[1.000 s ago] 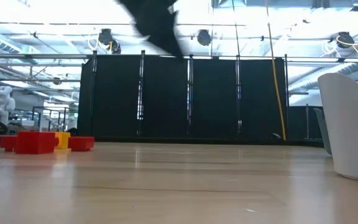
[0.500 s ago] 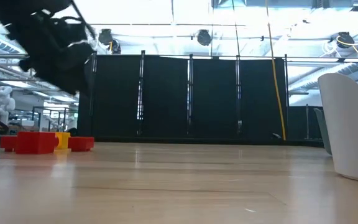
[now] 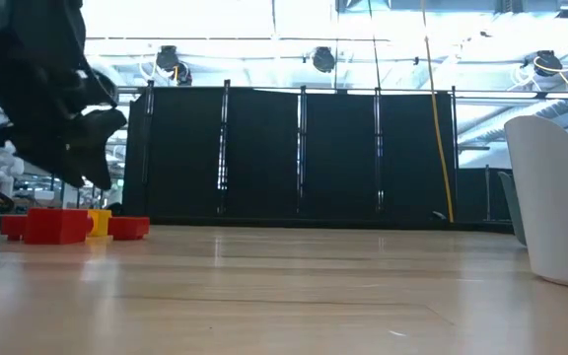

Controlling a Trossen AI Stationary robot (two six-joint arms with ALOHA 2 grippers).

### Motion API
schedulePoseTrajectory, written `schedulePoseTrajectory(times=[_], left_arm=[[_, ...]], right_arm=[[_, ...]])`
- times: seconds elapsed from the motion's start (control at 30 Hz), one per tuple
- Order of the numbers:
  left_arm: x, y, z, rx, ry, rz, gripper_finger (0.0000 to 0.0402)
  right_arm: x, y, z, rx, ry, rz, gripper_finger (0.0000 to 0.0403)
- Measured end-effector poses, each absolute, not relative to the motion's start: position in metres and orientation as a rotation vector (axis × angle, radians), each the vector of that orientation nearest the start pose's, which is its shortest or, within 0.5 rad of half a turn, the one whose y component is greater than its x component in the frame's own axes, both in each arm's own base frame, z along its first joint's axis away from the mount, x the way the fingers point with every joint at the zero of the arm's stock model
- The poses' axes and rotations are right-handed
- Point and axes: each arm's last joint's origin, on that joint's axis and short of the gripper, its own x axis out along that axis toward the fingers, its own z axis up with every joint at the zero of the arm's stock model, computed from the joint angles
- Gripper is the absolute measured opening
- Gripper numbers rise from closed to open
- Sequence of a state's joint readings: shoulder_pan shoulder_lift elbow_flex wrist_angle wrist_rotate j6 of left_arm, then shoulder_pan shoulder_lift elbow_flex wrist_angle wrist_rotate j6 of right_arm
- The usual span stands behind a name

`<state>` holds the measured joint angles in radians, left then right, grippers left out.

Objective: Sort blocks by size
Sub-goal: Put the big square yellow game piece into the blue bin

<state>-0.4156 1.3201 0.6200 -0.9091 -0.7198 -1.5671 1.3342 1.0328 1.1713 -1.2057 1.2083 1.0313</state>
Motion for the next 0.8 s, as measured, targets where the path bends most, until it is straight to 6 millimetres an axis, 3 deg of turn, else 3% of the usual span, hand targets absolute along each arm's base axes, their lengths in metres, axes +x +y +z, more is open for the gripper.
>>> schedulePoseTrajectory(times=[0.23, 0.8], left_arm=[[0.175, -0.056, 0.146, -0.555, 0.717, 1.039, 0.0249], [0.187, -0.062, 0.110, -0.527, 0.812, 1.089, 0.0249]], right_arm=[[0.063, 0.146, 0.355, -0.002, 0.316, -0.053, 0.0171], [0.063, 0.147, 0.355, 0.001, 0.317, -0.054, 0.0171]])
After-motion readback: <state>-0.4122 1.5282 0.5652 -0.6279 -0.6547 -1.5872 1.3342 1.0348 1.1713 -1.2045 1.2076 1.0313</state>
